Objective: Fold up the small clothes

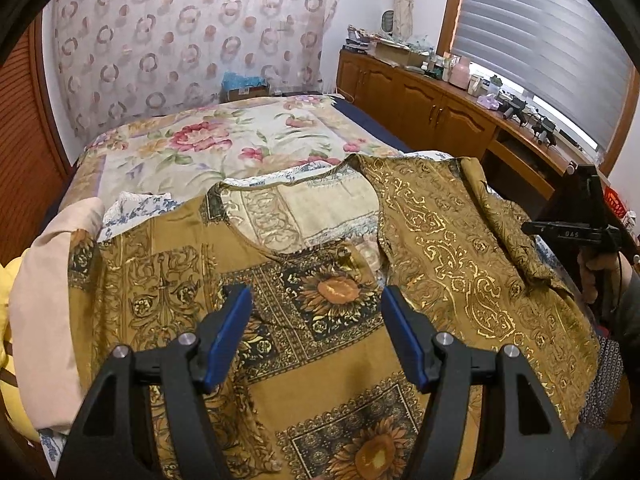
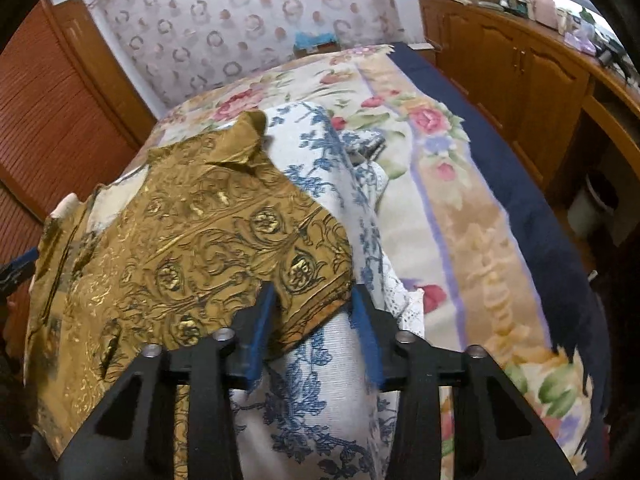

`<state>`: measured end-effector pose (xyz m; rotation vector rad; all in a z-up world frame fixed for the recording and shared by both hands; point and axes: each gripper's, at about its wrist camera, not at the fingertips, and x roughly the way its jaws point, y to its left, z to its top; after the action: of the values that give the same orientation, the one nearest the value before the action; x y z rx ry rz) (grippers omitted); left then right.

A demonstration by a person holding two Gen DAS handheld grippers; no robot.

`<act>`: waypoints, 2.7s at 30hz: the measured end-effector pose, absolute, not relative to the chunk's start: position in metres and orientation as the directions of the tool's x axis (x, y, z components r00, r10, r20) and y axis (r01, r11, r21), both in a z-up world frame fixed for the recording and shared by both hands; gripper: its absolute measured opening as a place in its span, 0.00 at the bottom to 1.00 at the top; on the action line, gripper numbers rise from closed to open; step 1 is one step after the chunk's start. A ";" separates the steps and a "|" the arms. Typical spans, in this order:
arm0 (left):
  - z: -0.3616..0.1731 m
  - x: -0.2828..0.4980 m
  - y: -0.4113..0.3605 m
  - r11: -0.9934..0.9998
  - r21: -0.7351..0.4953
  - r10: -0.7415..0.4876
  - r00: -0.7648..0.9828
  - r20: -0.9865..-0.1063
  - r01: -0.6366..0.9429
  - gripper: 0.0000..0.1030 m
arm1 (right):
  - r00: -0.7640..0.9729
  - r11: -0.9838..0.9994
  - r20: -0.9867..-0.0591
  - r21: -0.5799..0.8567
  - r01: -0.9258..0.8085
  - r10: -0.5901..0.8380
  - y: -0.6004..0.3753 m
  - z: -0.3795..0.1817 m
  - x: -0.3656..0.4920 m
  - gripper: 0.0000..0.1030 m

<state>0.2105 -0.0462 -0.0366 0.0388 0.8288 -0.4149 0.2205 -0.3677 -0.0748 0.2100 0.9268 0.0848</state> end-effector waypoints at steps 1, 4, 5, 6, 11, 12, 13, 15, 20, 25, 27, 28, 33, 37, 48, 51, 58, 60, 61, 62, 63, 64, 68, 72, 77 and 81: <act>-0.037 0.210 -0.046 0.919 -0.126 -0.342 0.599 -0.724 0.374 0.64 | 0.602 0.984 -0.787 0.180 0.015 0.135 -0.364 -0.072 0.220 0.20; -0.039 0.210 -0.045 0.921 -0.116 -0.334 0.600 -0.727 0.372 0.64 | 0.621 0.991 -0.777 0.132 -0.002 0.105 -0.361 -0.063 0.220 0.07; -0.039 0.210 -0.045 0.922 -0.116 -0.332 0.601 -0.727 0.370 0.64 | 0.624 0.991 -0.774 0.131 -0.012 0.110 -0.359 -0.060 0.220 0.06; -0.039 0.210 -0.044 0.923 -0.117 -0.332 0.601 -0.727 0.368 0.64 | 0.622 0.991 -0.773 0.132 -0.028 0.120 -0.356 -0.057 0.221 0.05; -0.036 0.208 -0.035 0.931 -0.111 -0.317 0.617 -0.720 0.349 0.64 | 0.652 0.979 -0.730 0.150 -0.141 0.205 -0.325 -0.027 0.229 0.04; -0.036 0.207 -0.033 0.932 -0.112 -0.315 0.620 -0.719 0.344 0.64 | 0.655 0.975 -0.723 0.149 -0.164 0.220 -0.317 -0.022 0.232 0.04; -0.035 0.206 -0.029 0.935 -0.112 -0.311 0.625 -0.716 0.336 0.64 | 0.656 0.969 -0.715 0.148 -0.196 0.242 -0.307 -0.016 0.235 0.04; -0.033 0.205 -0.022 0.940 -0.110 -0.301 0.635 -0.712 0.323 0.64 | 0.652 0.953 -0.699 0.156 -0.260 0.293 -0.284 -0.004 0.243 0.04; -0.027 0.202 -0.002 0.954 -0.114 -0.275 0.660 -0.699 0.277 0.64 | 0.612 0.891 -0.660 0.217 -0.398 0.435 -0.227 0.013 0.267 0.04; -0.021 0.197 0.013 0.963 -0.110 -0.252 0.681 -0.688 0.245 0.64 | 0.608 0.884 -0.672 0.158 -0.440 0.423 -0.186 0.014 0.289 0.24; -0.021 0.197 0.019 0.967 -0.109 -0.242 0.685 -0.687 0.232 0.64 | 0.610 0.894 -0.691 0.124 -0.430 0.389 -0.181 0.012 0.296 0.31; -0.021 0.197 0.023 0.968 -0.109 -0.237 0.687 -0.687 0.225 0.64 | 0.619 0.905 -0.698 0.101 -0.413 0.361 -0.183 0.010 0.297 0.33; -0.025 0.199 0.040 0.977 -0.102 -0.206 0.696 -0.688 0.188 0.64 | 0.645 0.937 -0.716 0.040 -0.346 0.268 -0.205 -0.002 0.302 0.36; -0.028 0.207 0.063 0.987 -0.079 -0.153 0.706 -0.692 0.137 0.64 | 0.622 0.959 -0.757 0.022 -0.281 0.200 -0.236 -0.029 0.303 0.36; -0.039 0.233 0.116 0.997 -0.057 -0.075 0.702 -0.708 0.050 0.64 | 0.601 0.986 -0.791 0.017 -0.164 0.114 -0.280 -0.075 0.301 0.36; -0.042 0.242 0.115 0.994 -0.078 -0.108 0.693 -0.713 0.075 0.64 | 0.615 0.987 -0.783 -0.002 -0.161 0.099 -0.281 -0.077 0.301 0.36; -0.056 0.269 0.097 0.987 -0.085 -0.152 0.635 -0.757 0.136 0.60 | 0.644 0.989 -0.758 0.015 -0.145 0.106 -0.280 -0.079 0.297 0.37; -0.062 0.277 0.095 0.989 -0.067 -0.137 0.621 -0.772 0.134 0.60 | 0.644 0.989 -0.758 0.014 -0.145 0.105 -0.280 -0.079 0.297 0.37; -0.064 0.282 0.095 0.989 -0.059 -0.129 0.617 -0.776 0.133 0.57 | 0.644 0.989 -0.758 0.014 -0.144 0.105 -0.280 -0.079 0.297 0.37; -0.065 0.284 0.095 0.990 -0.055 -0.126 0.613 -0.780 0.133 0.55 | 0.644 0.989 -0.757 0.014 -0.144 0.105 -0.280 -0.080 0.297 0.37; -0.066 0.287 0.096 0.990 -0.053 -0.124 0.611 -0.782 0.134 0.49 | 0.644 0.989 -0.757 0.013 -0.145 0.105 -0.280 -0.079 0.297 0.37; -0.067 0.288 0.096 0.989 -0.053 -0.125 0.610 -0.783 0.135 0.41 | 0.644 0.989 -0.757 0.014 -0.145 0.105 -0.280 -0.079 0.297 0.37; -0.066 0.290 0.100 0.989 -0.057 -0.128 0.610 -0.782 0.136 0.06 | 0.644 0.989 -0.757 0.014 -0.145 0.105 -0.280 -0.080 0.297 0.37; -0.059 0.286 0.109 0.990 -0.081 -0.136 0.639 -0.757 0.114 0.02 | 0.642 0.989 -0.759 0.011 -0.151 0.106 -0.280 -0.079 0.297 0.37; -0.049 0.276 0.111 0.988 -0.104 -0.155 0.665 -0.731 0.116 0.01 | 0.632 0.993 -0.768 0.043 -0.111 0.104 -0.297 -0.070 0.311 0.39; -0.043 0.269 0.106 0.986 -0.103 -0.162 0.676 -0.719 0.128 0.01 | 0.588 0.987 -0.793 0.115 -0.110 0.158 -0.315 -0.073 0.329 0.47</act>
<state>0.2693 0.1056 -0.0428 -0.0452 0.8129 -0.1632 0.3288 -0.3152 -0.0728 0.0556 0.9287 0.1564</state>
